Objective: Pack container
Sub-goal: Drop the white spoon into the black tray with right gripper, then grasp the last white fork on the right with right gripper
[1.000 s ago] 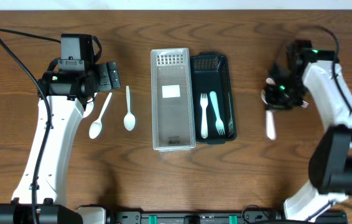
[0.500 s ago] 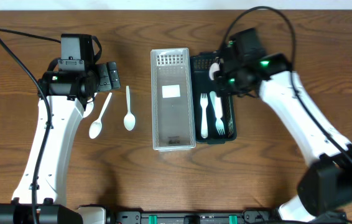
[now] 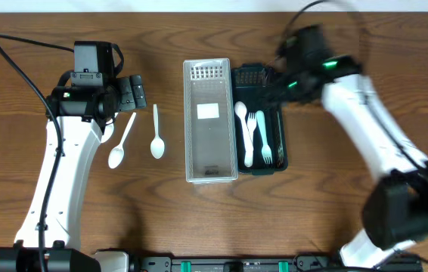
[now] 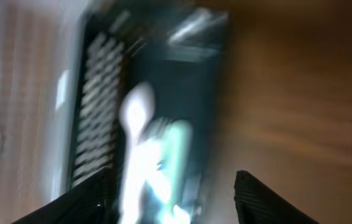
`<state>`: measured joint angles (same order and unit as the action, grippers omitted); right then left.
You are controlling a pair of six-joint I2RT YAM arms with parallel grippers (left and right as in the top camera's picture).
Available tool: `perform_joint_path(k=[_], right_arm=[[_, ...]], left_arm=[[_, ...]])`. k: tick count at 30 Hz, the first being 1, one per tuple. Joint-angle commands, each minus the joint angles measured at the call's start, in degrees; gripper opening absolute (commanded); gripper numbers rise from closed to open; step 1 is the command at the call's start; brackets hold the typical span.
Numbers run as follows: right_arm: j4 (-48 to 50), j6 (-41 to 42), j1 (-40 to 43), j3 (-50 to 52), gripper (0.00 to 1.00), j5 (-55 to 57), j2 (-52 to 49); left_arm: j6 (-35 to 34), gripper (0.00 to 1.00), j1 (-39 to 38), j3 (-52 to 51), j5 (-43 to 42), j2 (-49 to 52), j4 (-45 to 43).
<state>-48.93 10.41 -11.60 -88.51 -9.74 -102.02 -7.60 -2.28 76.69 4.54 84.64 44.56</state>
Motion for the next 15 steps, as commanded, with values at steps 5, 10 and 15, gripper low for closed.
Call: perform_joint_path(k=[5,10,15], right_arm=[[-0.04,-11.17,17.05,-0.31,0.77,6.27,2.38],[-1.38,-27.54,22.97,0.81,0.73,4.92,-1.68],[-1.95,-40.65,23.96,0.85,0.79,3.65,-6.62]], left_arm=[[0.50,0.98,0.28,0.98,0.63,0.50,0.00],[0.50,0.98,0.28,0.98,0.63,0.50,0.00],[0.50,0.98,0.28,0.98,0.63,0.50,0.00]])
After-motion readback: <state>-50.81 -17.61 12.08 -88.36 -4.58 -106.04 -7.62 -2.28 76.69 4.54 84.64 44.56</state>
